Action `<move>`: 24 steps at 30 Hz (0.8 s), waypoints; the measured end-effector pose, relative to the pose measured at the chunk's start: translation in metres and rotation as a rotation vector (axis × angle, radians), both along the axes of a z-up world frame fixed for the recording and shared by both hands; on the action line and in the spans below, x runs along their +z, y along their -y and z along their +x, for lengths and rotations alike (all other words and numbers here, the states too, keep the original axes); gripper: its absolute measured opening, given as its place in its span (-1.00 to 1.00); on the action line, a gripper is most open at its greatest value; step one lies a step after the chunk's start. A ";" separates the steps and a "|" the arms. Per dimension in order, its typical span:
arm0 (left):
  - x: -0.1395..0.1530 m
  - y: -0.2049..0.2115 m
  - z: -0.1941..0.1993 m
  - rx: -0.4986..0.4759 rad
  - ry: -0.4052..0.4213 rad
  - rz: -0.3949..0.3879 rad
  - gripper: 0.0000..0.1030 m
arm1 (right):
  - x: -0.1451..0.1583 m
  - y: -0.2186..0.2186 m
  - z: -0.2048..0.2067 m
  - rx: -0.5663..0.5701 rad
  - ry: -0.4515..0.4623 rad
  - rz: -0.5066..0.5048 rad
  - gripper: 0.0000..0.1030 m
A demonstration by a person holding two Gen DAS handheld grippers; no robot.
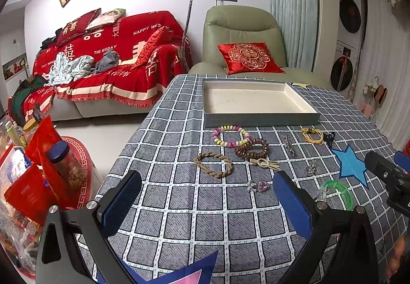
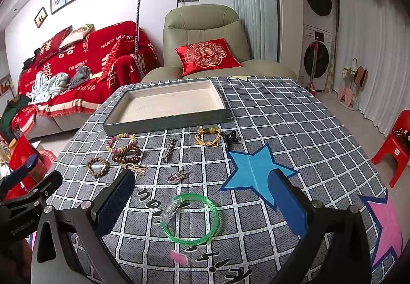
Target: Organize jewelry
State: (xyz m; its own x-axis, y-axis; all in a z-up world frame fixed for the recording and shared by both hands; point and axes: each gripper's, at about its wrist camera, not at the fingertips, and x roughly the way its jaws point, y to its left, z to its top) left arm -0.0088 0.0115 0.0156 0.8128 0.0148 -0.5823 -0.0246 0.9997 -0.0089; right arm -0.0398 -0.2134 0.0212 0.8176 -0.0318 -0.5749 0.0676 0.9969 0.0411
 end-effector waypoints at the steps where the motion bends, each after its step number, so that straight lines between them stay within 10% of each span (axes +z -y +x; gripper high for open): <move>1: 0.000 0.000 0.000 0.000 0.000 0.000 1.00 | 0.000 0.000 0.000 0.000 -0.001 0.001 1.00; 24: -0.016 -0.008 0.021 -0.008 -0.095 -0.019 1.00 | -0.008 0.010 0.004 -0.020 -0.051 0.009 1.00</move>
